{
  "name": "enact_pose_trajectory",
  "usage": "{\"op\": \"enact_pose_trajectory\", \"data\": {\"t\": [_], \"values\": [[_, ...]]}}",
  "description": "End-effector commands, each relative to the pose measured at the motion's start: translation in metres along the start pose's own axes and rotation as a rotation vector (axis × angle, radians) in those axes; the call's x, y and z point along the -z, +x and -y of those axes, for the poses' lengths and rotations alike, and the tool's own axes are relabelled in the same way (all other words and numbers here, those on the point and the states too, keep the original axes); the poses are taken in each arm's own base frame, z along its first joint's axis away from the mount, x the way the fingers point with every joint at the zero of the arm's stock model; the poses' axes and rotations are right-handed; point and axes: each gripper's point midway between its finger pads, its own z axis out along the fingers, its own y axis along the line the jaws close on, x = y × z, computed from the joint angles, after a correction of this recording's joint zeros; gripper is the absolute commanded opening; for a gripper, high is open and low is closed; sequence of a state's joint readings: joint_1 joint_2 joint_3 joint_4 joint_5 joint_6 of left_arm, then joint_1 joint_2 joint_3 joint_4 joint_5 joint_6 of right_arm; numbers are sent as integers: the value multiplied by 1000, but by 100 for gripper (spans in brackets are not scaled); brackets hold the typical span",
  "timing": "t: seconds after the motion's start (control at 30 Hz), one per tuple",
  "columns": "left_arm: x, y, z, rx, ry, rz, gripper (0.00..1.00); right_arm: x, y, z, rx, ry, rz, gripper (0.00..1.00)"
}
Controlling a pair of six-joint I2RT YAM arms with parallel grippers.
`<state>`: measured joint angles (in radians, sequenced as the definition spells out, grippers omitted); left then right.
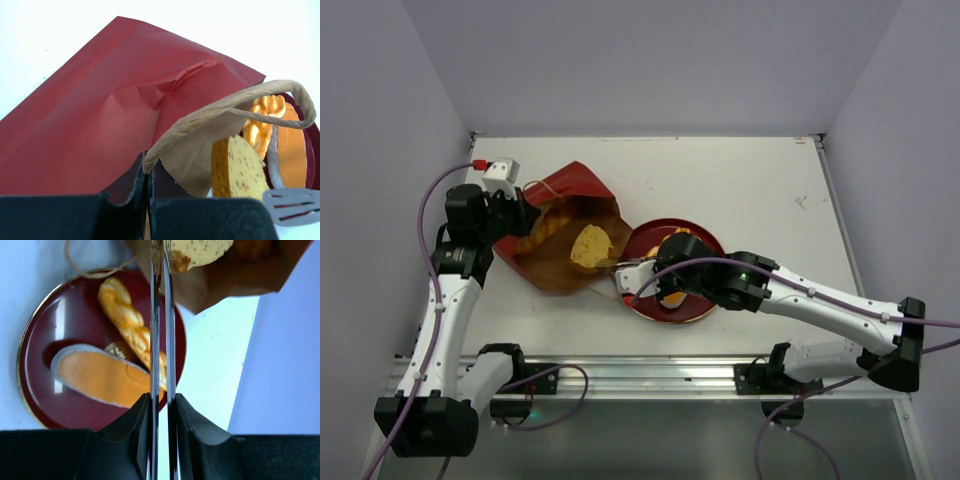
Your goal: Take the fake bread out of the paper bag
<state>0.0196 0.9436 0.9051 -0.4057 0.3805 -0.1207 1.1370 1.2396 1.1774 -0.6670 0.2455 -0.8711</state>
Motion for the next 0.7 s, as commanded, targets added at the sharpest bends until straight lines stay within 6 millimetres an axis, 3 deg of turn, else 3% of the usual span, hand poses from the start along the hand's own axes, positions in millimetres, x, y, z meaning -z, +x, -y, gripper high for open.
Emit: {"op": "enact_pose_trajectory", "data": {"t": [0.0, 0.4, 0.67], "values": [[3, -26, -7, -5, -47, 59, 0, 20, 18, -19, -21, -56, -3, 3], [-1, -34, -19, 24, -114, 50, 0, 69, 83, -27, -153, 3, -57, 3], [-1, -40, -18, 29, -113, 58, 0, 72, 133, -47, -161, 29, -203, 4]]}}
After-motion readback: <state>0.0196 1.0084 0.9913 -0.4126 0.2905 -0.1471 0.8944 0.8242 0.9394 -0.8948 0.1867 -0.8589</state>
